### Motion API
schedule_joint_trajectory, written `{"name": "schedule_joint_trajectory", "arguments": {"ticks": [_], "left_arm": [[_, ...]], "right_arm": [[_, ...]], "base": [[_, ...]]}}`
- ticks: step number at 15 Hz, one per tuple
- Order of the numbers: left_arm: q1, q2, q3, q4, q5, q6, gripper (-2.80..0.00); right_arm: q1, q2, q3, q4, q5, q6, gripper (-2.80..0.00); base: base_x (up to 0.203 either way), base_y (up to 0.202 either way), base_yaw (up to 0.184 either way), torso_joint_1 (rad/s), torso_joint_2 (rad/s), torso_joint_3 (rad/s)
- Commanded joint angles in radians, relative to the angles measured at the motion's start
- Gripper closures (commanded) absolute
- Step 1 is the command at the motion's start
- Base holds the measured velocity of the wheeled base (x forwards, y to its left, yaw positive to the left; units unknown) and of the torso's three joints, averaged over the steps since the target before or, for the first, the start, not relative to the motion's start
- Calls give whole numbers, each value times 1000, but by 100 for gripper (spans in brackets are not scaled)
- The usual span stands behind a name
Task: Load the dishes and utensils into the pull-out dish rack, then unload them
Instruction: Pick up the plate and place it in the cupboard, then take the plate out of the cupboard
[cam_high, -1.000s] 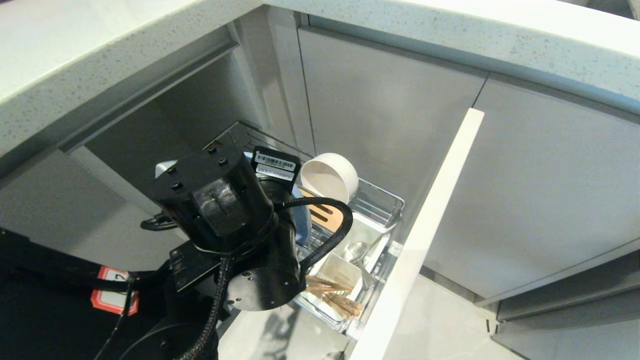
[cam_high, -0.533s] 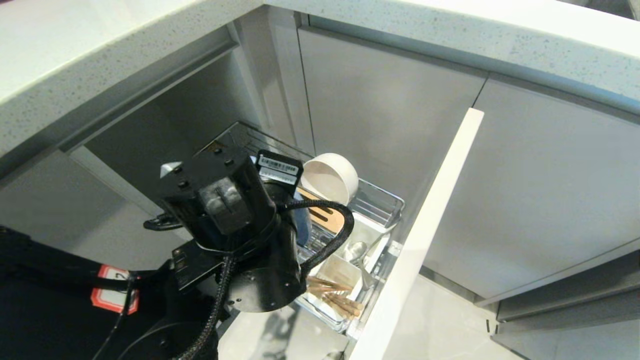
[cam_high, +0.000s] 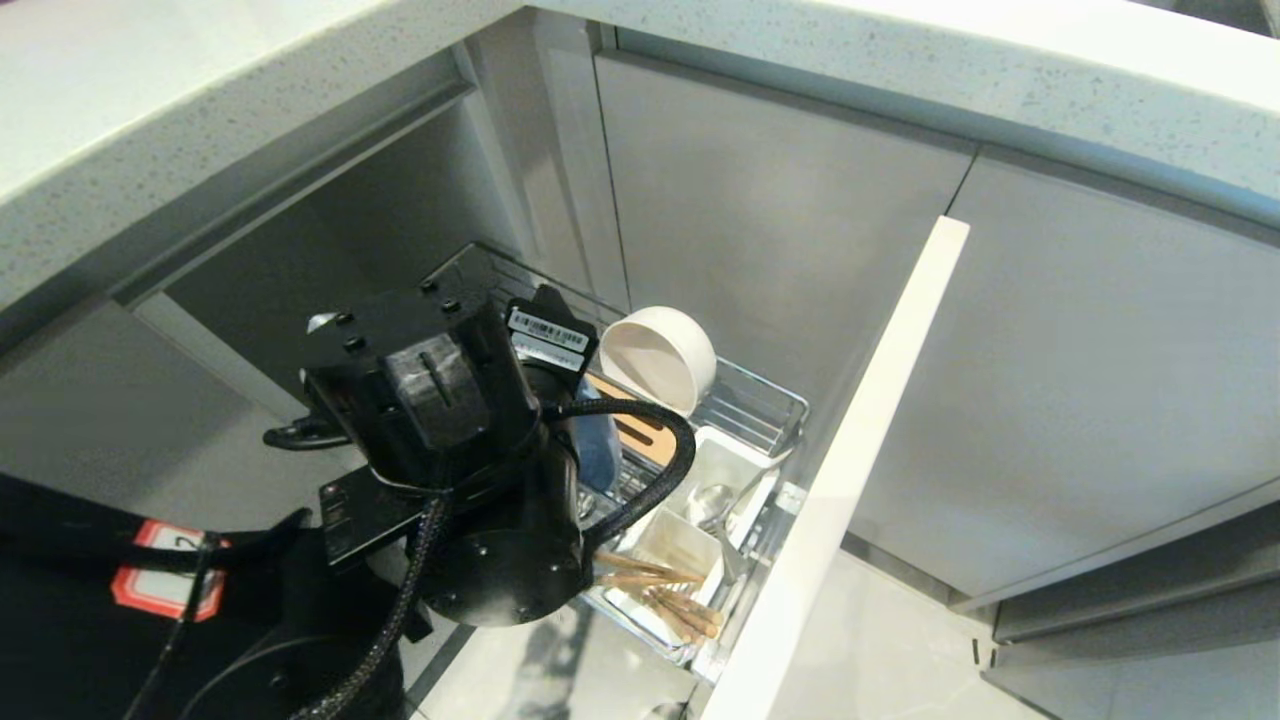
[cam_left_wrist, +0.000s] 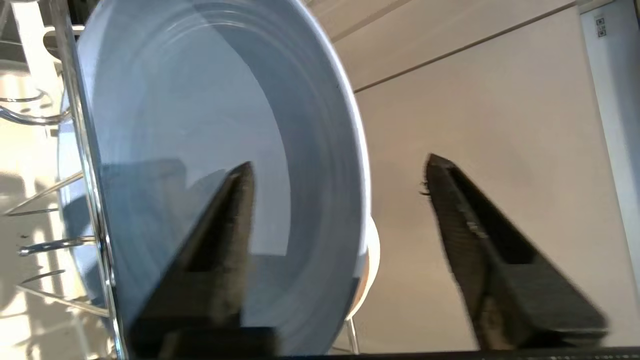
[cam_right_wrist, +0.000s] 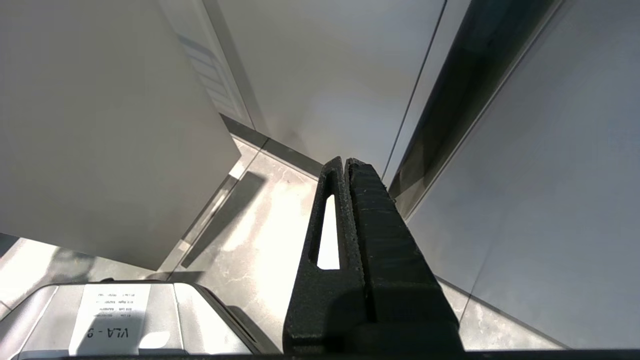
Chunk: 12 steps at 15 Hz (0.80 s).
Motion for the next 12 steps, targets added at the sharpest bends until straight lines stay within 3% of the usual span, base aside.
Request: {"name": "schedule_joint_trajectory", "arguments": {"ticks": [1, 5, 11, 12], "left_arm": [[-6, -42, -3, 34, 3, -5, -280], [-29, -84, -29, 164, 2, -10, -280], [-33, -241, -103, 456, -2, -6, -280], [-33, -265, -119, 494, -1, -3, 0]], "right_arm": [[0, -4, 2, 0, 0, 0, 0], [0, -3, 2, 0, 0, 0, 0], [0, -4, 2, 0, 0, 1, 0], [0, -4, 2, 0, 0, 0, 0]], "base": [[0, 0, 0, 0, 0, 0], [0, 0, 0, 0, 0, 0], [0, 0, 0, 0, 0, 0], [0, 0, 0, 0, 0, 0]]}}
